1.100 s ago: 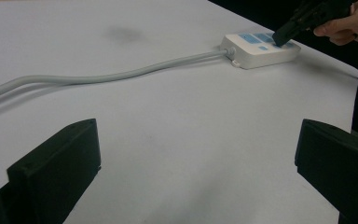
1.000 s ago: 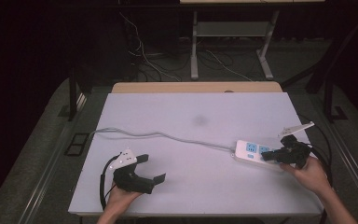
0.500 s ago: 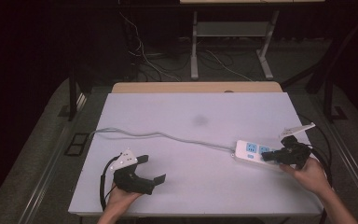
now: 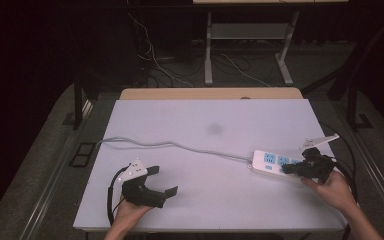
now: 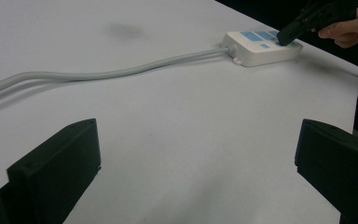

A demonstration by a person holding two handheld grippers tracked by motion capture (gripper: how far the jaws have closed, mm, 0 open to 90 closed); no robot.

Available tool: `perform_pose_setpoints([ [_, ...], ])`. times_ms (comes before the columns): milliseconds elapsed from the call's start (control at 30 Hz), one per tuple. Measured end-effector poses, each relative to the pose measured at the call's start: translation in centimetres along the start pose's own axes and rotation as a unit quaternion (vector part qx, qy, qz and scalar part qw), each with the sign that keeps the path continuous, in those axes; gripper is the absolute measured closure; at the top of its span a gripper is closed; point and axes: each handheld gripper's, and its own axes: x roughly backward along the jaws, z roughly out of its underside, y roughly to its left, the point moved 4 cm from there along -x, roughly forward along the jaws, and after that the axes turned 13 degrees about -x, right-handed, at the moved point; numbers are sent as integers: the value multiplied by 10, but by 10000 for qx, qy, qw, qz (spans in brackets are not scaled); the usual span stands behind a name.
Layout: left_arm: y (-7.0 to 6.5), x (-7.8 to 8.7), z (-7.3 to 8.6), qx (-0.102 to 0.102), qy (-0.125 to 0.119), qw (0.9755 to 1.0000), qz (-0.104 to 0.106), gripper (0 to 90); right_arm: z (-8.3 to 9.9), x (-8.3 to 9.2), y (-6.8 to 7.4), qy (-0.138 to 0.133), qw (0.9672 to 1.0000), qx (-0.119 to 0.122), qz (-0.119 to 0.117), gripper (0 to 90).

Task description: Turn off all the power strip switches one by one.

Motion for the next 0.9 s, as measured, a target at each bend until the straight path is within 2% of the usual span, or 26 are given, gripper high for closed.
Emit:
perform_pose_setpoints([
  [133,0,0,0,0,1,10000,-1,0,-1,4,-1,-66,9999,-57,-137,900],
  [433,1,0,0,-2,-2,10000,-1,0,-2,1,4,68,9999,19,-119,900],
  [900,1,1,0,1,-18,10000,-1,0,-18,8,20,12,9996,214,-170,900],
])
